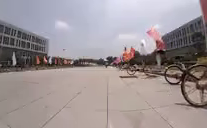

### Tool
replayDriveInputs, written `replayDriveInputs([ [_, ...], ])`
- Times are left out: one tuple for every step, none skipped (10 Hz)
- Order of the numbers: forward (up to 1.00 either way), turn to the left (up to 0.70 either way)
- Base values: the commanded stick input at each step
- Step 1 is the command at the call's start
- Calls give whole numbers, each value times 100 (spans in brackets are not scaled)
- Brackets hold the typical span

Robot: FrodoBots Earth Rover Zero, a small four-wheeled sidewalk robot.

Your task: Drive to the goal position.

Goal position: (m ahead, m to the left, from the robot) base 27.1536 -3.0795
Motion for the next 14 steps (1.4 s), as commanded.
replayDriveInputs([
  [100, 0],
  [100, 0],
  [100, 0],
  [100, 0],
  [100, 0],
  [100, -12],
  [100, -33],
  [100, -37],
  [100, -37],
  [100, -23],
  [100, 0],
  [100, 0],
  [100, 0],
  [100, 0],
])
